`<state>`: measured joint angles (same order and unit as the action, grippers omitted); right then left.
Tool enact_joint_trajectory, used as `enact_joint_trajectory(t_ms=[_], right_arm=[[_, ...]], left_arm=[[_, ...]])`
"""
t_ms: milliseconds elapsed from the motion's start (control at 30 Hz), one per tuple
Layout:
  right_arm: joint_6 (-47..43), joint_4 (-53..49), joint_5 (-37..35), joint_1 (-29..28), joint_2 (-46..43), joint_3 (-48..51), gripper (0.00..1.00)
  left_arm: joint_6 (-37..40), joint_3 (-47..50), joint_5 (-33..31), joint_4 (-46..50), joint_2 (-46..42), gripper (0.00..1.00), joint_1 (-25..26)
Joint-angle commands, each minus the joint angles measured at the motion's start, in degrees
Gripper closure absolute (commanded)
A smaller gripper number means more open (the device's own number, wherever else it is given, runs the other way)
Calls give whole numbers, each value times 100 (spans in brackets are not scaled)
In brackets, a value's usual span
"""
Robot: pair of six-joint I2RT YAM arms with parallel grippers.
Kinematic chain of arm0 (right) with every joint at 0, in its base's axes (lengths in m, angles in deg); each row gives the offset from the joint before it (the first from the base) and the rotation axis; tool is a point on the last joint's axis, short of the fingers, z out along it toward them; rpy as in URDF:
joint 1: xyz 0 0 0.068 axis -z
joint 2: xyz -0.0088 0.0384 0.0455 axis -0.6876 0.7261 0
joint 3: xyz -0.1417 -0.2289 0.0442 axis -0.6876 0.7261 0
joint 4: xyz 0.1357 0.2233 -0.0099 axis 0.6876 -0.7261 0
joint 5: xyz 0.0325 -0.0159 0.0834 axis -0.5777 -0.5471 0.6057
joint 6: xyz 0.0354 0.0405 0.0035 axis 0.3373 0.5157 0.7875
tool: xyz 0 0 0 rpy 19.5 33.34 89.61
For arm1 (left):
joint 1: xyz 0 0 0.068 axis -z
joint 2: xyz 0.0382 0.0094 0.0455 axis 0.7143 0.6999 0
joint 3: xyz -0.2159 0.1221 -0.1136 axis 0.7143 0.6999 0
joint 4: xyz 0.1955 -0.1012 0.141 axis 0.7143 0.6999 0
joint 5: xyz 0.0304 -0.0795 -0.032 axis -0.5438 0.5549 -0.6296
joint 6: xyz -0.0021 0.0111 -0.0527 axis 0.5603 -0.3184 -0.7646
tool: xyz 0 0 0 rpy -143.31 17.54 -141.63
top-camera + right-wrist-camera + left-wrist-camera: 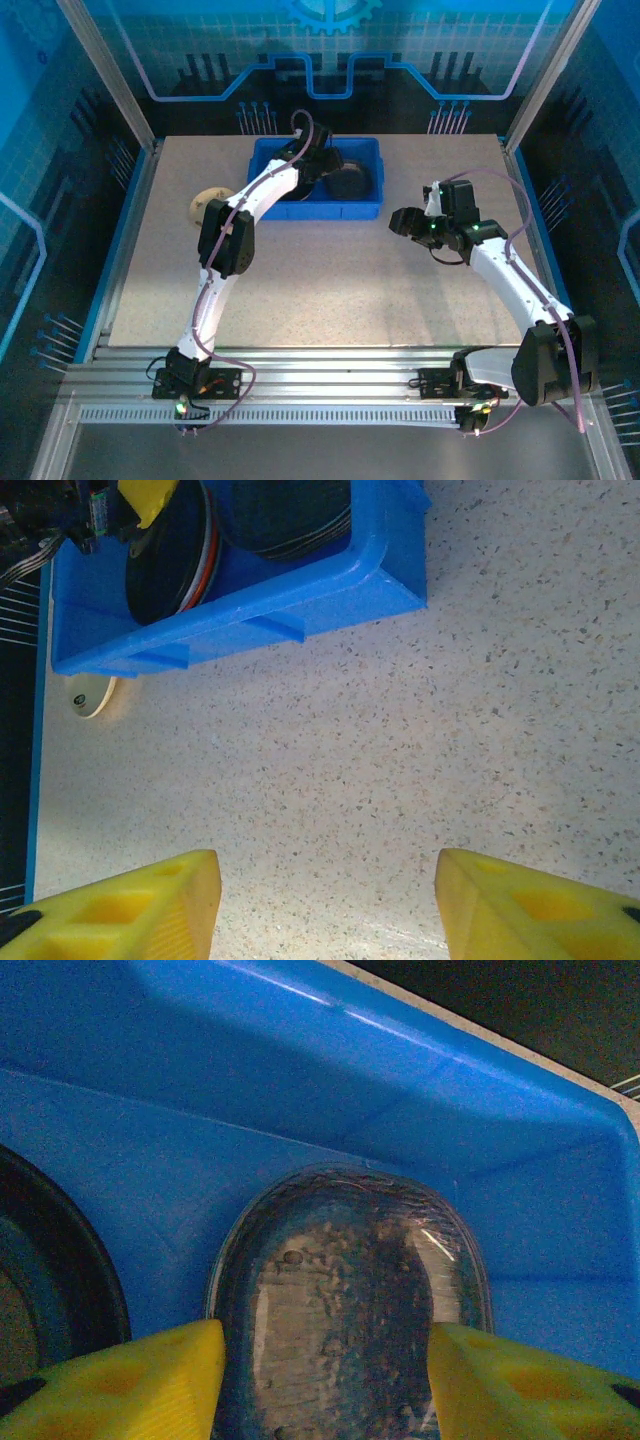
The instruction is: Place the plates into the plastic bin on the countertop
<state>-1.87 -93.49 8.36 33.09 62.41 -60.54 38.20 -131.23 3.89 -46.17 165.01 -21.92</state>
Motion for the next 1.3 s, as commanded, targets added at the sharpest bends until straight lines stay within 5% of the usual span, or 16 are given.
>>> enact_joint_trajectory(t_ms=[0, 300, 867, 1100, 1267], right_arm=[[66, 144, 88, 69, -16, 99, 41], [31, 156, 84, 78, 5, 179, 44], [75, 252, 139, 94, 17, 188, 47], [110, 352, 214, 87, 25, 170, 47], [243, 636, 429, 81, -91, 243, 48]], left_arm=[[82, -111, 75, -63, -27, 48, 44], [-97, -51, 253, -225, 258, 61, 48], [-107, 66, 435, -504, 136, 63, 51], [166, -259, 405, -309, -250, 51, 42], [141, 1177, 355, -855, -1380, 29, -56]])
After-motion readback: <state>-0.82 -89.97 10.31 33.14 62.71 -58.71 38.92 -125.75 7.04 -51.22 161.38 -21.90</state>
